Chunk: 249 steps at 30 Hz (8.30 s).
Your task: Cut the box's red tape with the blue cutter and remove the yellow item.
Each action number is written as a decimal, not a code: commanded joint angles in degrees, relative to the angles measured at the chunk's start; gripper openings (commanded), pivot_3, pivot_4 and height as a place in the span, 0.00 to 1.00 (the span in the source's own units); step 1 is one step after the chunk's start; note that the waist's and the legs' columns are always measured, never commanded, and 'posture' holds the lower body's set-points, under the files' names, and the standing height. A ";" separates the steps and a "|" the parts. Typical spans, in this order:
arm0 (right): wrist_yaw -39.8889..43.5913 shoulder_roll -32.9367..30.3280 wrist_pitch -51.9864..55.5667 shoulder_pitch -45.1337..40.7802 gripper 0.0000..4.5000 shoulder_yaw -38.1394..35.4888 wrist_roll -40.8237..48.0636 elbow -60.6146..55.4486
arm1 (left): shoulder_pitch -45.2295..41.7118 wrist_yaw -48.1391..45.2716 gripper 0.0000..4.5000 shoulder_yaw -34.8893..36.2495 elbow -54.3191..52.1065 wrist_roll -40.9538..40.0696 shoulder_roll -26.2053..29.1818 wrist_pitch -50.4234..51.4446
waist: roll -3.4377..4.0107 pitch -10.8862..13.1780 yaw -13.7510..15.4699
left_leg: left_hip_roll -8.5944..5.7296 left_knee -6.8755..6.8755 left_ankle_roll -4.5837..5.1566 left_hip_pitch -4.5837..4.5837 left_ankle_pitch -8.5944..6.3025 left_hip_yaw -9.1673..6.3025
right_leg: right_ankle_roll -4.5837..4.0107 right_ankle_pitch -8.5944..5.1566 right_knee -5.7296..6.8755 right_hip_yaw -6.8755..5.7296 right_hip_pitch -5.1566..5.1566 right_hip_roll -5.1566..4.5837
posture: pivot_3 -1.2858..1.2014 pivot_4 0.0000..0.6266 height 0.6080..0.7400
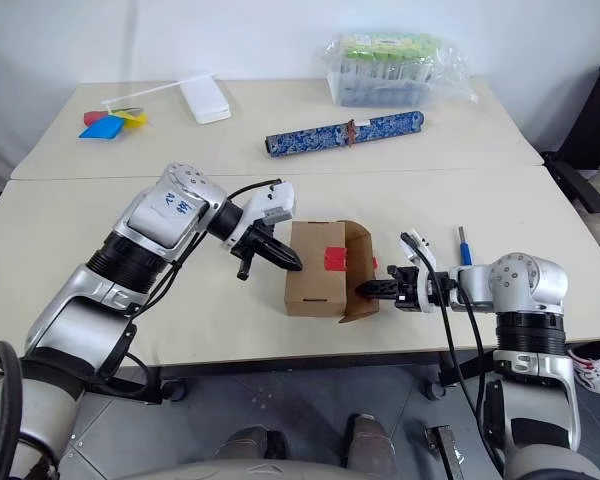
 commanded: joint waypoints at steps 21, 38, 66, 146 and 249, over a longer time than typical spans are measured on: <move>-12.43 -8.13 1.91 -7.71 0.01 3.88 12.38 -15.86 | 3.33 2.34 0.00 -1.19 1.05 2.13 -0.68 -0.36 | 0.03 0.02 1.48 | 0.01 0.09 0.18 -0.10 -0.09 0.00 | 0.00 0.00 -0.21 0.07 0.03 -0.09 | 0.52 0.24 1.00; -34.57 -11.18 1.91 -14.94 0.01 4.93 38.81 -18.97 | 4.04 5.60 0.00 2.31 2.51 1.84 -2.35 0.76 | 0.02 0.03 2.77 | -0.01 0.14 0.39 -0.19 -0.15 -0.09 | 0.09 0.05 -0.58 0.03 0.21 -0.17 | 0.52 0.24 1.00; -42.31 -14.68 -0.90 -18.46 0.01 14.16 44.92 -17.68 | 1.68 4.18 0.00 13.55 -7.28 -16.47 1.83 17.69 | -0.02 0.05 1.22 | -0.11 0.13 0.38 -0.88 -0.17 0.04 | 0.29 0.16 -0.59 0.02 -0.47 0.01 | 0.52 0.24 1.00; -28.83 -11.86 1.91 -9.43 0.01 6.72 17.55 -25.67 | 6.91 7.12 0.00 6.84 -12.83 -19.32 8.78 16.13 | -0.10 0.12 1.36 | -0.10 0.09 0.28 -0.91 -0.16 0.72 | 0.29 0.19 -0.56 0.17 -0.67 0.13 | 0.52 0.24 1.00; -54.69 -17.43 -18.62 4.67 0.01 10.16 55.60 -15.58 | 11.71 9.62 0.00 6.14 0.91 -6.21 7.20 4.65 | -0.21 0.11 2.75 | -0.08 0.27 0.56 -0.93 -0.15 0.80 | 0.36 0.29 -0.68 0.22 -0.55 -0.07 | 0.52 0.24 1.00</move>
